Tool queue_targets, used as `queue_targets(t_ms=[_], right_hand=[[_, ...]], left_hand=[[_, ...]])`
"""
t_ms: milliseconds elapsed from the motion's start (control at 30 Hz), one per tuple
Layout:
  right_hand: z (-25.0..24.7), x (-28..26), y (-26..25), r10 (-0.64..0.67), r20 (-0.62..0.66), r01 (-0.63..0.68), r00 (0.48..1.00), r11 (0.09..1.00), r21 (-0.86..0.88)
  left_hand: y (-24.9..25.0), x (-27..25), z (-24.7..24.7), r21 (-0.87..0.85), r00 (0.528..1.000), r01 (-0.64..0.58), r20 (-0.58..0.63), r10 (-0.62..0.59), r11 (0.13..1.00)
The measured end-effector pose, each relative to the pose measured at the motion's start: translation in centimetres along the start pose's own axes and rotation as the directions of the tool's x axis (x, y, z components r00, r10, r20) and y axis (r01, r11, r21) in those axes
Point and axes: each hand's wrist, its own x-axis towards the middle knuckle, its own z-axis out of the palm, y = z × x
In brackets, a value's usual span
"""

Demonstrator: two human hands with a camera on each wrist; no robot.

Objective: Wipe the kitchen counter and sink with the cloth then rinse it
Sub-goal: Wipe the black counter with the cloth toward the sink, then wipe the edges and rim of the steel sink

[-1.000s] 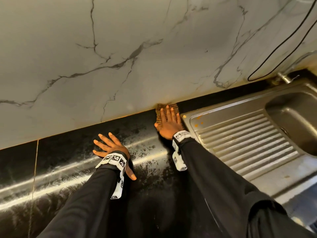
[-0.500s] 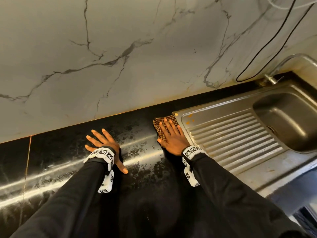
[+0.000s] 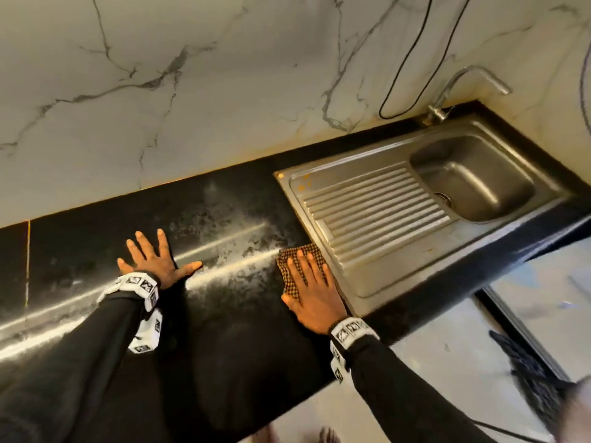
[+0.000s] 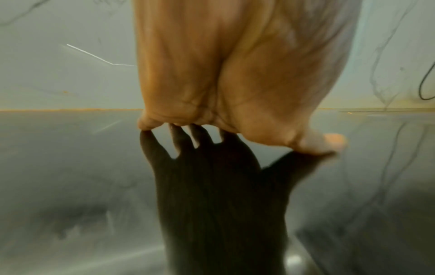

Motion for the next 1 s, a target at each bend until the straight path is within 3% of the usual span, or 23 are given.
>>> queue_targets(t_ms=[267, 400, 500, 600, 667, 800, 867, 1000], right_hand=[[3.2, -12.5, -0.8, -0.084, -0.068, 0.087, 0.994, 0.995, 0.040], [3.2, -15.9, 2.6, -0.141, -0.109, 0.147, 0.984, 0.988, 0.049], [2.8, -17.1, 8.2, -0.087, -0.146, 0.092, 0.986, 0.995, 0.029], [1.7, -16.6, 13.8, 0.066, -0.161, -0.063, 0.985, 0.998, 0.024], [1.1, -15.5, 14.6, 0.085, -0.161, -0.084, 0.983, 0.996, 0.012], [1.9, -13.4, 10.3, -0.143, -0.119, 0.147, 0.983, 0.989, 0.028], [2.4, -12.9, 8.4, -0.192, -0.114, 0.198, 0.975, 0.979, 0.044], [2.0, -13.4, 11.6, -0.245, -0.143, 0.249, 0.959, 0.968, 0.011]], left_hand=[[7.8, -12.1, 10.0, -0.061, 0.998, -0.013, -0.063, 0.009, 0.998], [14.1, -18.8, 14.5, -0.121, 0.997, -0.055, -0.055, 0.048, 0.991], [18.5, -22.4, 17.3, -0.147, 0.997, -0.072, -0.043, 0.067, 0.987], [21.3, -23.4, 19.4, -0.169, 0.990, -0.047, -0.136, 0.024, 0.985], [22.2, -23.4, 20.2, -0.177, 0.977, -0.017, -0.214, -0.022, 0.984], [23.0, -22.9, 21.4, -0.199, 0.945, -0.034, -0.324, -0.034, 0.979], [23.6, -22.5, 21.4, -0.206, 0.929, -0.041, -0.369, -0.039, 0.978], [25.3, -21.9, 21.1, -0.267, 0.905, 0.014, -0.406, -0.126, 0.964]])
